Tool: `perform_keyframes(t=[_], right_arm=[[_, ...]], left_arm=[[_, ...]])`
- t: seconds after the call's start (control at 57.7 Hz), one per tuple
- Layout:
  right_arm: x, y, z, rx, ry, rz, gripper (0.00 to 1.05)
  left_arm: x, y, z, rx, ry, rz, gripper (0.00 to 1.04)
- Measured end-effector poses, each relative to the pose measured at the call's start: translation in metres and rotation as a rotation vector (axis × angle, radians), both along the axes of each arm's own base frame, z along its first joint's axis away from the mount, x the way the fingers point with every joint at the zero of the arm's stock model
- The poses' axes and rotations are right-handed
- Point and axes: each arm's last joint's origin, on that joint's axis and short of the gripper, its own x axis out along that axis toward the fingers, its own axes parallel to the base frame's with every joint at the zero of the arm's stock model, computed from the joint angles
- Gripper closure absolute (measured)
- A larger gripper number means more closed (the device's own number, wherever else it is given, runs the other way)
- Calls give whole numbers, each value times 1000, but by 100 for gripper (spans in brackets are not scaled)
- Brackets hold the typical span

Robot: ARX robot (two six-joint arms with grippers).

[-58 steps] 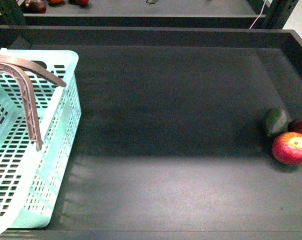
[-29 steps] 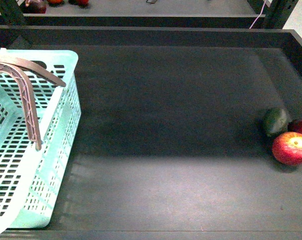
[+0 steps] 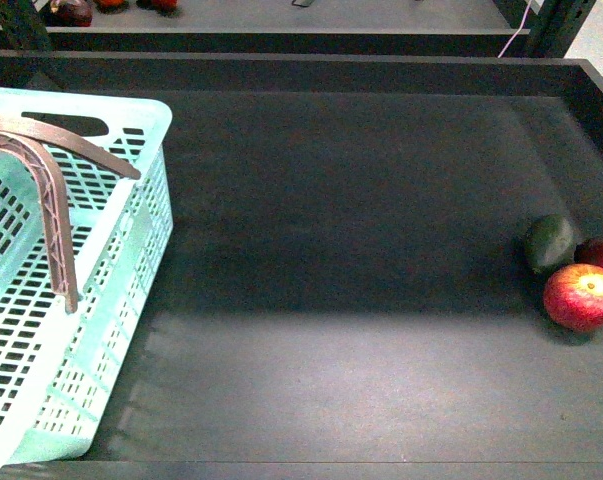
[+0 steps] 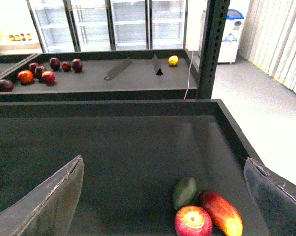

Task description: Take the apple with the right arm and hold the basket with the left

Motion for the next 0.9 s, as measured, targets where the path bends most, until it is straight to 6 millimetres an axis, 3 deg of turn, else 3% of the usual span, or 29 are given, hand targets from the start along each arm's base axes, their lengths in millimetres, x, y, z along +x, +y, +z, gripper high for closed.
perform_keyframes(t=[0.243,0.416,0.902], right_arm=[[0,0,0,0,0,0,9],[0,0,0,0,0,0,9],[0,0,0,0,0,0,9]], left_arm=[[-14,-18,35,70,-39,-131,90],[-26,-42,59,108,-50,-257,90],[-56,-165,94,78,-102,-686,90]])
